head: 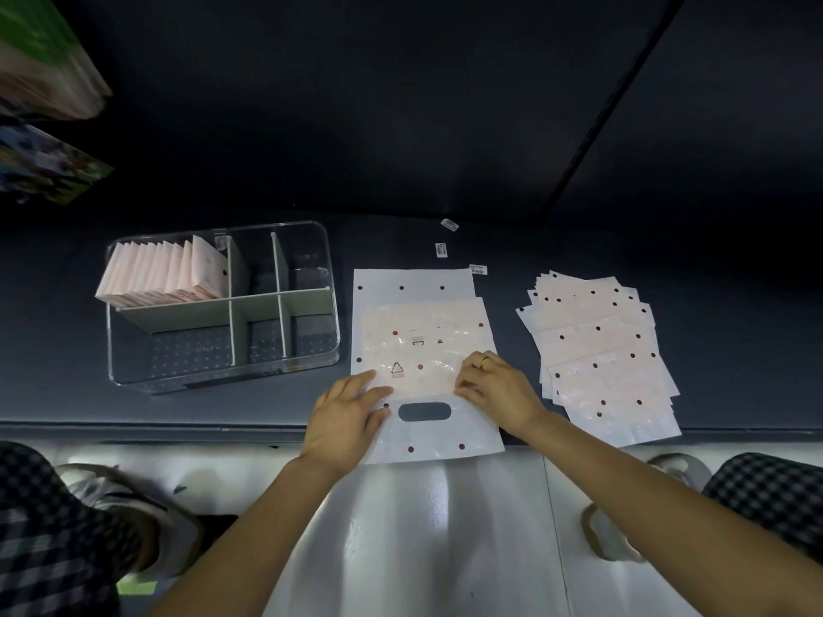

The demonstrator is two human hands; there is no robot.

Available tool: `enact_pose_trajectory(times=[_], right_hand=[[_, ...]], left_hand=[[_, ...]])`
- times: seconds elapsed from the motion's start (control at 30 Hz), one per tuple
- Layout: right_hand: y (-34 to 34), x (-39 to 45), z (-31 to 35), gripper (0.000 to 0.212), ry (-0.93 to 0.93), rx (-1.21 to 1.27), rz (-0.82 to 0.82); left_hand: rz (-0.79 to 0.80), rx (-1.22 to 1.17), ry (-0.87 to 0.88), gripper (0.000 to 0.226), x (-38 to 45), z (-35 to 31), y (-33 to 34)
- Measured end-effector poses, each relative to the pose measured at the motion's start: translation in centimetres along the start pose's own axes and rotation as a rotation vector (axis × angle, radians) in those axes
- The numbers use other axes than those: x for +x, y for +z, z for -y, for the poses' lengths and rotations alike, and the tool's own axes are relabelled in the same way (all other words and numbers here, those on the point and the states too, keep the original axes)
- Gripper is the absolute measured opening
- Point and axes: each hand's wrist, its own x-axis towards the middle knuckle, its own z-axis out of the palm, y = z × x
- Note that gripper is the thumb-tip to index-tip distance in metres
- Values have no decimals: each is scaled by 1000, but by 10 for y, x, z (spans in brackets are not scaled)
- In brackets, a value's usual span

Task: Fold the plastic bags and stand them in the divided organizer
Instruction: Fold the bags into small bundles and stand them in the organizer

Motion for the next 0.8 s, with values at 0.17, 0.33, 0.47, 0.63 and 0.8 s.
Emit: enact_pose_trajectory(times=[0.17, 0.33, 0.47, 0.63, 0.8], right_hand=[[4, 7, 2, 25, -29, -158, 41], [-11, 11, 3, 13, 14, 67, 143], [-33, 4, 5, 10, -29, 218, 316], [-57, -6, 8, 21, 20, 416, 570], [-74, 9, 14, 6, 72, 372, 434]], left_hand=[[-33, -16, -9, 36, 3, 0, 0], [-81, -127, -8, 44, 8, -2, -4], [-85, -135, 136, 53, 9, -1, -9], [-6, -349, 39, 24, 4, -2, -13], [30, -558, -163, 12, 6, -3, -18]])
